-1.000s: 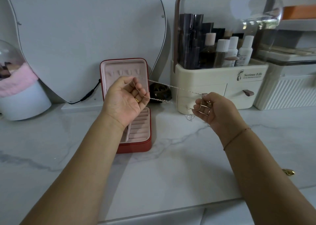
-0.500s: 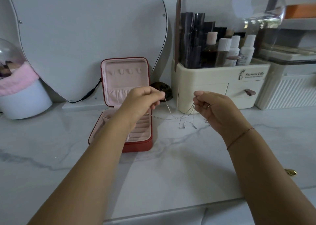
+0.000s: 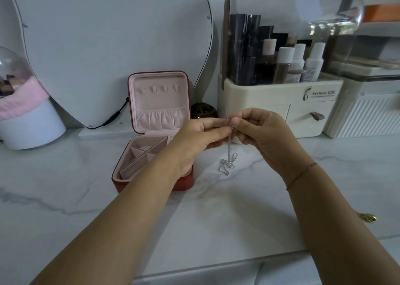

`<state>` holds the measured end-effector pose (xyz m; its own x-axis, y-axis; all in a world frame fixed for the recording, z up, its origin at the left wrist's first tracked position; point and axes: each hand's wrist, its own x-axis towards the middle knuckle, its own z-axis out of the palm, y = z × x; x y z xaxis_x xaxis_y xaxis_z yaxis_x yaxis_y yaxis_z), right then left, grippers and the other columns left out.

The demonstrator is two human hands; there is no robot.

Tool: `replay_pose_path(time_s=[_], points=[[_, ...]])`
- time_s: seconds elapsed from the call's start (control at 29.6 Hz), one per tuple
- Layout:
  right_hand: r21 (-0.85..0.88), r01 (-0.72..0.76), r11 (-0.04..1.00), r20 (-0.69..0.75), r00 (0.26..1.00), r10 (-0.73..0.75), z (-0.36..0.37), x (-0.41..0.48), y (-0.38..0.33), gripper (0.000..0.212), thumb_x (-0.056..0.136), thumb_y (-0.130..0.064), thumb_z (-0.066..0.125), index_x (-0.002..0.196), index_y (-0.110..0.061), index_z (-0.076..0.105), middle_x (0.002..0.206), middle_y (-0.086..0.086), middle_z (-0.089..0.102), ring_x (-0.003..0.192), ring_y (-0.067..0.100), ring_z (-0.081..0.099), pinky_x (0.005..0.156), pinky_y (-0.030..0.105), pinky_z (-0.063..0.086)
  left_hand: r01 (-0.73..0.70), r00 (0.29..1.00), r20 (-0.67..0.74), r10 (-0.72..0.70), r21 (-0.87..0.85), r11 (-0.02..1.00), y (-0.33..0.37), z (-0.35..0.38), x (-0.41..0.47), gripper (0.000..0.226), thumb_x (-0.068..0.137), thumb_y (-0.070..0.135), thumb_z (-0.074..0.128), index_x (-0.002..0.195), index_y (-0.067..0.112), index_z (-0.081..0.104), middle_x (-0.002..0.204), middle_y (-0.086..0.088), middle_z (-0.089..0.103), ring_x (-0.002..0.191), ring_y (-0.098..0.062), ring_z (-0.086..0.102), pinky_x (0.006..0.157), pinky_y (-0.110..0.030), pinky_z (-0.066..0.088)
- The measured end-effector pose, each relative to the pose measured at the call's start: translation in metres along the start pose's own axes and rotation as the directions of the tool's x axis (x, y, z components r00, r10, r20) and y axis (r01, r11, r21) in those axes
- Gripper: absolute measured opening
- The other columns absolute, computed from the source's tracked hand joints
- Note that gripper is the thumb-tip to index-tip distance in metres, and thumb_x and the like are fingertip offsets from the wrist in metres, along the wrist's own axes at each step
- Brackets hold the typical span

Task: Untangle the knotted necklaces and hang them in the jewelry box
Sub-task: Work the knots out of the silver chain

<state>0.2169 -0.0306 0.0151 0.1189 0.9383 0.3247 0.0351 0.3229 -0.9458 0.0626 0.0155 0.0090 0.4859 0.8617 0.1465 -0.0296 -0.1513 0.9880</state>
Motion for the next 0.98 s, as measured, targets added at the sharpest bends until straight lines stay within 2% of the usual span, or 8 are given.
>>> replay_pose_path(time_s=[0.2,0.37,0.47,0.61,0.68,0.84,0.91,0.98], points=[[-0.038,0.035,0.999,0.006,0.999,-0.035,0.0014,0.0002,0.0005,0.005,0.085,-0.004,0.066,0.082,-0.006,0.069,0.054,-0.002,0.059,0.051,0.006,0.049,0.054,0.015,0.042,0.046,0.999,-0.026,-0.047,-0.019,0.999,0.0013,0.0016,-0.0011,0.008,0.083,0.014,0.069,0.09,0.014,0.072,0.076,-0.001,0.073,0.078,-0.01,0.067,0.091,-0.031,0.05],[-0.04,0.072,0.997,0.031,0.997,-0.071,0.0021,0.0006,0.0003,0.004,0.083,-0.006,0.066,0.081,-0.009,0.069,0.063,0.009,0.063,0.057,0.015,0.057,0.058,0.02,0.047,0.065,0.998,0.026,-0.064,-0.041,0.997,0.0006,0.0019,-0.0006,0.017,0.081,0.022,0.07,0.091,0.009,0.07,0.078,-0.003,0.071,0.077,-0.012,0.064,0.08,-0.025,0.049],[-0.027,0.069,0.997,0.047,0.997,-0.067,0.0017,0.0008,0.0012,0.002,0.081,-0.01,0.067,0.083,-0.009,0.069,0.062,0.005,0.064,0.057,0.015,0.059,0.059,0.021,0.049,0.068,0.997,0.045,-0.066,-0.054,0.996,-0.0005,0.0032,-0.0001,0.022,0.078,0.03,0.069,0.088,0.01,0.068,0.08,-0.004,0.07,0.078,-0.012,0.064,0.078,-0.023,0.05],[0.064,-0.013,0.998,0.073,0.997,0.008,-0.0001,0.0024,0.0044,0.027,0.068,-0.021,0.07,0.092,-0.008,0.068,0.074,0.01,0.065,0.063,0.013,0.059,0.067,0.024,0.053,0.059,0.998,0.022,-0.056,-0.163,0.985,-0.0008,0.0014,0.0012,0.004,0.083,0.014,0.067,0.087,0.014,0.065,0.078,0.001,0.067,0.073,-0.008,0.063,0.08,-0.025,0.051],[0.099,-0.044,0.994,0.115,0.993,0.032,-0.0015,0.0028,0.0049,0.03,0.068,-0.019,0.07,0.095,-0.006,0.068,0.077,0.01,0.066,0.068,0.014,0.061,0.07,0.024,0.053,0.053,0.999,0.009,-0.052,-0.184,0.981,-0.0002,-0.0004,0.0025,0.003,0.085,0.011,0.065,0.085,0.014,0.065,0.075,0.002,0.067,0.074,-0.009,0.062,0.083,-0.027,0.051],[0.092,-0.086,0.992,0.127,0.989,0.074,-0.0032,0.0016,0.0048,0.016,0.076,-0.011,0.067,0.091,-0.006,0.067,0.066,0.001,0.065,0.061,0.009,0.056,0.063,0.019,0.049,0.014,1.0,0.001,-0.014,-0.127,0.992,0.0006,-0.0009,0.0022,0.012,0.091,0.017,0.059,0.086,0.013,0.069,0.078,0.002,0.069,0.081,-0.01,0.064,0.084,-0.029,0.051],[0.105,-0.101,0.989,0.088,0.992,0.092,-0.0048,0.0023,0.0054,0.006,0.08,-0.007,0.065,0.086,-0.007,0.066,0.062,-0.001,0.062,0.058,0.008,0.053,0.061,0.018,0.048,-0.008,1.0,0.0,0.008,-0.099,0.995,0.0014,-0.0001,0.0013,0.013,0.09,0.016,0.059,0.082,0.015,0.07,0.077,0.004,0.069,0.08,-0.008,0.065,0.081,-0.026,0.052],[0.12,-0.11,0.987,0.064,0.993,0.103,-0.0053,0.0026,0.0059,0.004,0.085,-0.004,0.062,0.084,-0.007,0.065,0.062,-0.001,0.059,0.058,0.008,0.051,0.061,0.018,0.047,0.015,1.0,0.004,-0.014,-0.162,0.987,0.0043,0.0006,0.0009,0.022,0.091,0.014,0.058,0.072,0.017,0.069,0.075,0.003,0.068,0.079,-0.01,0.064,0.079,-0.027,0.051]])
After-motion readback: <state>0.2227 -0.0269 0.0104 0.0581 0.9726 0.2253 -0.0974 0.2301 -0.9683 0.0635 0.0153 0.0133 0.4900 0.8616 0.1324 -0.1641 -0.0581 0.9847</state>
